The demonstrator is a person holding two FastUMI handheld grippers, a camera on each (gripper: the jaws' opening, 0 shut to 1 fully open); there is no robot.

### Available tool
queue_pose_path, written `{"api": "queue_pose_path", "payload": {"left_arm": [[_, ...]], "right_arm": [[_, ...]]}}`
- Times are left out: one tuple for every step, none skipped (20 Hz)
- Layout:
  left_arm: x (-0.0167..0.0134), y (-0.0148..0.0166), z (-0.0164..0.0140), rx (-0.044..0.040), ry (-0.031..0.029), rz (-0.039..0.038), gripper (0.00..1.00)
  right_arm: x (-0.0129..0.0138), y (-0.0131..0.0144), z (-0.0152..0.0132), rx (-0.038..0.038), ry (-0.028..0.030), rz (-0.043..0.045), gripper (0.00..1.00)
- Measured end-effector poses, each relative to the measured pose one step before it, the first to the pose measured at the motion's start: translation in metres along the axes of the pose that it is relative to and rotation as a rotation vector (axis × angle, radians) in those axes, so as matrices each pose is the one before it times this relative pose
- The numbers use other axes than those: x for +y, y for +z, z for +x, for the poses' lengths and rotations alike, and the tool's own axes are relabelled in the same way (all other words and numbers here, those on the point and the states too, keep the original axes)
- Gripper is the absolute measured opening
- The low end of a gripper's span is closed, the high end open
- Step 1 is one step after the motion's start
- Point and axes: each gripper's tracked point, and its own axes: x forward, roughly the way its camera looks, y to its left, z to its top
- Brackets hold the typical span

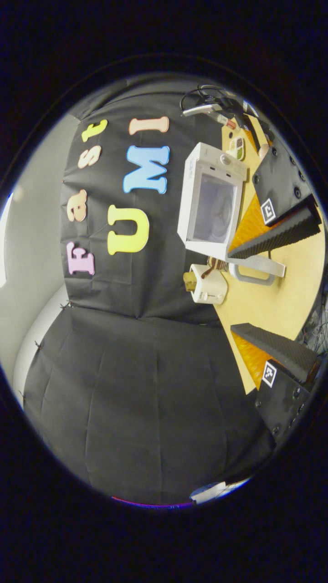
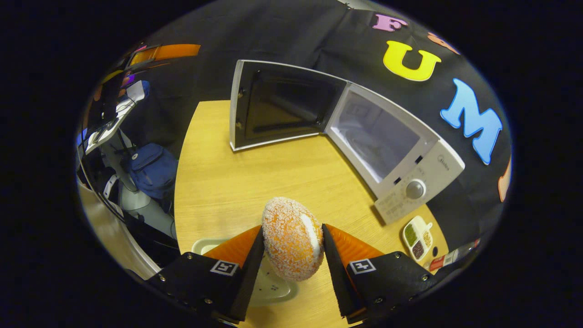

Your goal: Open the microwave oven with the left hand, put the food in, and close the microwave oven.

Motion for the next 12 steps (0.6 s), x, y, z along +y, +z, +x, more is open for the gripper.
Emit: {"api": "queue_pose_path", "payload": {"left_arm": [[0.00428, 0.00288, 0.00541, -0.01188, 0.00246, 0.00043, 0.96], [0.00469, 0.00255, 0.00597, -0.00889, 0.0029, 0.00656, 0.96], [0.00432, 0.00257, 0.00531, -0.00647, 0.00106, 0.00766, 0.96], [0.00318, 0.00353, 0.00382, -0.01089, -0.00081, 0.00665, 0.9], [0.00482, 0.00346, 0.0036, -0.00932, 0.00251, 0.00466, 0.93], [0.00627, 0.00254, 0.00375, -0.00673, 0.00464, 0.00082, 0.93], [0.00593, 0.00203, 0.00257, -0.00283, 0.00285, -0.00318, 0.91], [0.00583, 0.0006, 0.00083, -0.004, 0.00448, -0.00332, 0.93], [0.00739, 0.00085, 0.00232, -0.00462, 0.00472, -0.00451, 0.95], [0.00623, -0.00205, 0.00298, 0.00106, 0.00351, -0.00648, 0.96], [0.00544, -0.0023, 0.00222, 0.00374, -0.00132, -0.0067, 0.96], [0.00561, -0.00197, 0.00088, 0.0044, 0.00518, 0.00118, 0.96]], "right_arm": [[-0.00843, 0.01604, 0.00413, -0.02288, -0.02267, -0.00678, 0.74], [-0.00669, 0.01507, 0.00651, -0.02452, -0.02037, -0.00516, 0.74], [-0.00732, 0.01541, 0.0045, -0.02848, -0.02056, -0.00403, 0.74], [-0.00691, 0.01114, 0.00479, -0.02, -0.02115, -0.00517, 0.73], [-0.00683, 0.00839, 0.00675, -0.0108, -0.02049, -0.00202, 0.73], [-0.00561, 0.00749, 0.01107, -0.00868, -0.01549, 0.00099, 0.73], [-0.00484, 0.00655, 0.01048, -0.00363, -0.01167, -0.00181, 0.74], [-0.00442, 0.00597, 0.01151, -0.0048, -0.01392, -0.00728, 0.74], [-0.00431, 0.00653, 0.01035, -0.00697, -0.01186, -0.00657, 0.74], [-0.00254, 0.00474, 0.01205, -0.00352, -0.0099, -0.00322, 0.74], [-0.00463, 0.00432, 0.01121, -0.00134, -0.01351, -0.00105, 0.74], [-0.00323, 0.00352, 0.01239, -0.00246, -0.01274, -0.0012, 0.73]]}}
